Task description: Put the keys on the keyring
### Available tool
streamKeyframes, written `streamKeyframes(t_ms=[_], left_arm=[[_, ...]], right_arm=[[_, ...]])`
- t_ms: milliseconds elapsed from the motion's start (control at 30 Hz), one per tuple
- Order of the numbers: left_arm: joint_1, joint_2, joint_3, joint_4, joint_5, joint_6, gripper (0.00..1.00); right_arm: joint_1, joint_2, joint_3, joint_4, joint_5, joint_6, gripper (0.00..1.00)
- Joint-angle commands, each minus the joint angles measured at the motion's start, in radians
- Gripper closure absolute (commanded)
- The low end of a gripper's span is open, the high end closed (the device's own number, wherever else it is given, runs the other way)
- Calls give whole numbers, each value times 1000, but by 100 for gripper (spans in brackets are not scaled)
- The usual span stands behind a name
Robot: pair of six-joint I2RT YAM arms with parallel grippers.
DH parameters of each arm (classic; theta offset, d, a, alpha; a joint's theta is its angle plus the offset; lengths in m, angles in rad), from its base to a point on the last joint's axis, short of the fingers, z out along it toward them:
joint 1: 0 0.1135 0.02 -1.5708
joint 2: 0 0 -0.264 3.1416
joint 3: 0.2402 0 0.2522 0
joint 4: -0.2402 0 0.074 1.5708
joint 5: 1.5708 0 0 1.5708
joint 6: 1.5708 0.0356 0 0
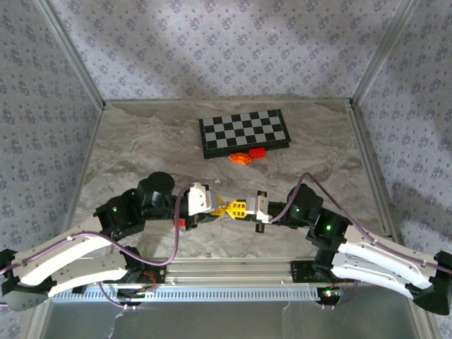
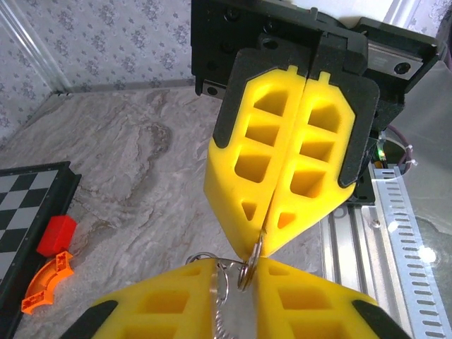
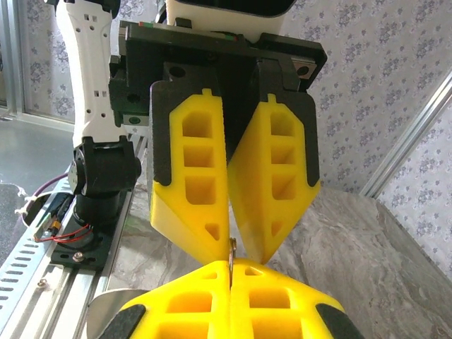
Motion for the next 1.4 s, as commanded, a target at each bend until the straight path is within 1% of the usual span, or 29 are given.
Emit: streamKeyframes(t_ms=[0, 233, 433, 533, 567, 667, 700, 767, 833, 900, 1033, 1200, 1367], left_arm=[[-6, -6, -11, 31, -17, 7, 85], [-5, -19, -41, 89, -1, -7, 86], [-5, -19, -52, 114, 6, -15, 100], [-4, -28, -62, 140, -5, -25, 100], [-5, -30, -65, 144, -7, -27, 100], [-5, -49, -83, 180, -9, -39, 100], [-4, -58, -92, 198, -8, -44, 100], [-4, -81, -115, 238, 3, -59, 100], [-4, -101, -134, 270, 18, -73, 100], [-4, -116, -146, 297, 44, -84, 100], [-4, -134, -164, 342, 89, -100, 100], [-4, -139, -179, 417, 129, -125, 100], [-4, -129, -184, 450, 141, -130, 100]], right_arm=[[15, 2, 23, 23, 5, -17, 100], [32, 16, 32, 19, 34, -32, 100], [39, 16, 37, 6, 44, -39, 100], [42, 7, 34, 3, 66, -39, 99], [43, 1, 32, 6, 72, -36, 94], [43, -13, 22, 20, 90, -12, 72], [43, -18, 16, 29, 94, -4, 68], [43, -33, -3, 56, 97, 19, 60], [40, -50, -18, 74, 95, 37, 58], [37, -64, -22, 72, 90, 48, 58], [22, -97, -22, 59, 57, 70, 64], [-13, -110, -11, 47, -35, 104, 64], [-26, -108, -12, 85, -73, 132, 64]])
